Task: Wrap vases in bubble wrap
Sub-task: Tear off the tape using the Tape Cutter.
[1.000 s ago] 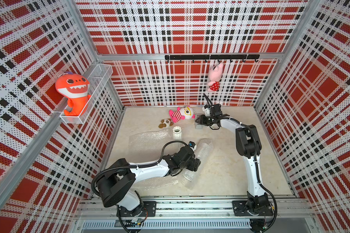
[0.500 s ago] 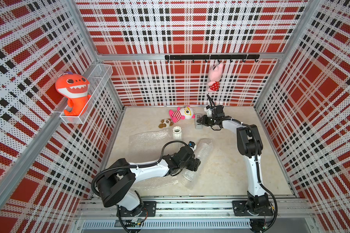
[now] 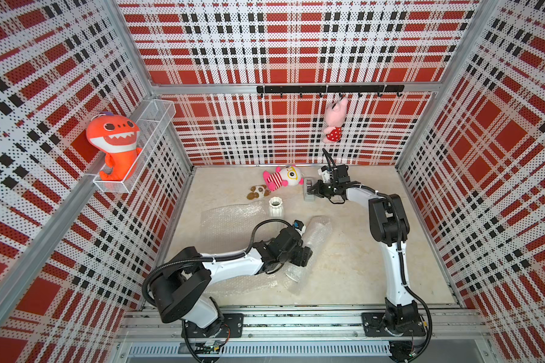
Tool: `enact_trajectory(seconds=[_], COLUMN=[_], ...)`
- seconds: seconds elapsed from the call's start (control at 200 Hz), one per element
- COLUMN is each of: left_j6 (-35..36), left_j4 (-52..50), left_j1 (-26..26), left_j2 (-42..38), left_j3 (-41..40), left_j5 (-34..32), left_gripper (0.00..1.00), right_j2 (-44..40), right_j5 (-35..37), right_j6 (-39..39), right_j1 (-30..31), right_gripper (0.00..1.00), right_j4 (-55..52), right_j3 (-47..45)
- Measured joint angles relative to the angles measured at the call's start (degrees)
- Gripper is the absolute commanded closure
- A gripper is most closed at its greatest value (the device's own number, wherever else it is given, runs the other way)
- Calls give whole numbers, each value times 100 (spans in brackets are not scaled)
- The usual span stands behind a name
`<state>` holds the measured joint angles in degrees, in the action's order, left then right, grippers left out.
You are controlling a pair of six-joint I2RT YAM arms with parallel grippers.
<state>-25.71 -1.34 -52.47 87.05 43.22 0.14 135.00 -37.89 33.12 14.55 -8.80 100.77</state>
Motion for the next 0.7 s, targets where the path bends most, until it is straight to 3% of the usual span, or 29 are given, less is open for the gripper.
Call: enact_trajectory(seconds=[0.702], left_j6=[-17], left_j4=[83], left_j1=[4], left_j2=[0], left_j3=[-44], left_j5=[11], left_gripper=[26], right_j2=[-1405], right_j5=[-208], right_j6=[389], right_j1=[0], right_gripper=[100], right_j4=[813], right_j3=[-2022])
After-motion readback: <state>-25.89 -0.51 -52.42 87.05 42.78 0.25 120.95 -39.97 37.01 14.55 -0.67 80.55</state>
